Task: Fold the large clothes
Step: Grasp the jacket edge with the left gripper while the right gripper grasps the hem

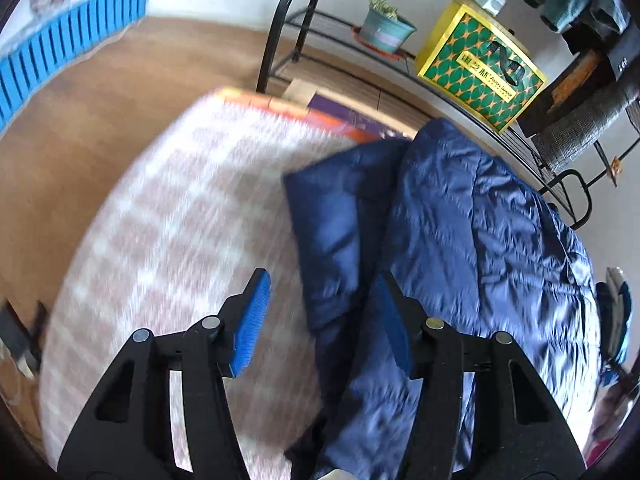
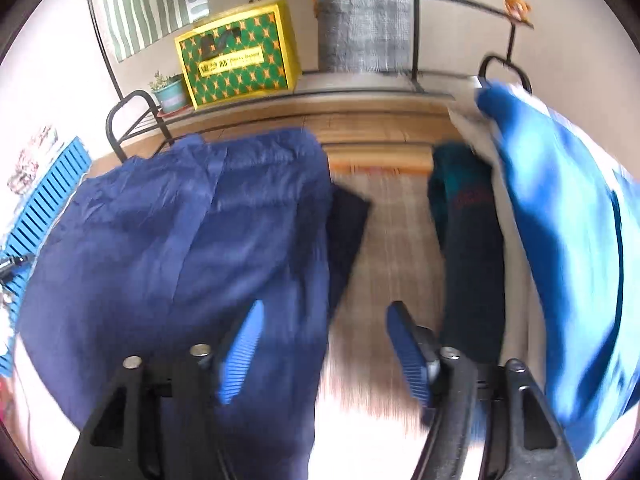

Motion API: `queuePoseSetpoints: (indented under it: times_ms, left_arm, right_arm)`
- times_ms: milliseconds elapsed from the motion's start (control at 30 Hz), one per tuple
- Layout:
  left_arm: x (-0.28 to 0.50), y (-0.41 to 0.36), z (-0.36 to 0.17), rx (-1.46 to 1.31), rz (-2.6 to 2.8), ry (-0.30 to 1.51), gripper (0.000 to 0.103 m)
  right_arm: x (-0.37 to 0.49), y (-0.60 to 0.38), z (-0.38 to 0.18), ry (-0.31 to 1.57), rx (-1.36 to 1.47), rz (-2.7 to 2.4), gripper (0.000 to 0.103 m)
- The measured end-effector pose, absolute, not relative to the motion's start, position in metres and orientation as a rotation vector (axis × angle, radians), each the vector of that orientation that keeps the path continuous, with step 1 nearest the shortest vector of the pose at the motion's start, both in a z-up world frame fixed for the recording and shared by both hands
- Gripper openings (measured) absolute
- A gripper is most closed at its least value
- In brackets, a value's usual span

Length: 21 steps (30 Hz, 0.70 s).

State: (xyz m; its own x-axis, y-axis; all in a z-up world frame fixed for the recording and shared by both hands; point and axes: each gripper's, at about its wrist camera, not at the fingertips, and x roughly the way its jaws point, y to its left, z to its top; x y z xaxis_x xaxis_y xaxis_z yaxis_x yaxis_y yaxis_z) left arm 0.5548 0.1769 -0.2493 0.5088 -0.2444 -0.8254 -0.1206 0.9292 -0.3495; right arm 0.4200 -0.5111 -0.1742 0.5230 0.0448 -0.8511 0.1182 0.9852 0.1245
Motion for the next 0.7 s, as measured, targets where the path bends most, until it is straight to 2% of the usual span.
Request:
queuePoseSetpoints:
  times_ms: [133, 233, 267, 300, 333, 367, 400, 433, 467, 500, 600, 700]
  left_arm:
    - [0.530, 0.182, -0.261, -0.487, -0.121, 1.079, 0.056]
    - [0.523, 0.175, -0.264, -0.458, -0.121, 1.092, 0.056]
    - [0.521, 0.169, -0.266, -0.436, -0.129, 1.102, 0.049]
    - [0.519, 0.164, -0.266, -0.419, -0.143, 1.099, 0.030]
    - [0.517, 0.160, -0.265, -0.406, -0.156, 1.095, 0.020]
    - [0.515, 0.153, -0.262, -0.376, -0.158, 1.086, 0.011]
    - [0.513, 0.148, -0.259, -0.329, -0.141, 1.071, 0.006]
    - [0.510, 0.139, -0.256, -0.279, -0.124, 1.058, 0.005]
    - [0.510, 0.136, -0.254, -0.253, -0.115, 1.053, 0.003]
    - [0.508, 0.132, -0.252, -0.232, -0.106, 1.047, 0.002]
    - [0.498, 0.130, -0.245, -0.202, -0.093, 1.027, 0.001]
    - [0.483, 0.135, -0.238, -0.220, -0.104, 1.032, 0.001]
  right_arm:
    - [0.382, -0.515, -0.188, 1.059, 0.336, 0.017, 0.076]
    - [0.364, -0.513, -0.204, 1.090, 0.456, 0.058, 0.083]
    - [0.360, -0.511, -0.209, 1.101, 0.498, 0.069, 0.085]
    - [0.357, -0.508, -0.209, 1.083, 0.497, 0.061, 0.085]
    - [0.357, -0.504, -0.209, 1.083, 0.504, 0.080, 0.085]
    - [0.358, -0.501, -0.210, 1.082, 0.525, 0.100, 0.082]
    - [0.360, -0.499, -0.210, 1.076, 0.552, 0.119, 0.071]
    - [0.362, -0.494, -0.211, 1.077, 0.573, 0.138, 0.066]
    - [0.365, -0.487, -0.211, 1.078, 0.565, 0.137, 0.051]
    - [0.368, -0.483, -0.210, 1.080, 0.546, 0.137, 0.030]
    - [0.371, -0.471, -0.197, 1.064, 0.466, 0.100, 0.011]
    - [0.358, -0.471, -0.170, 1.005, 0.423, 0.071, 0.007]
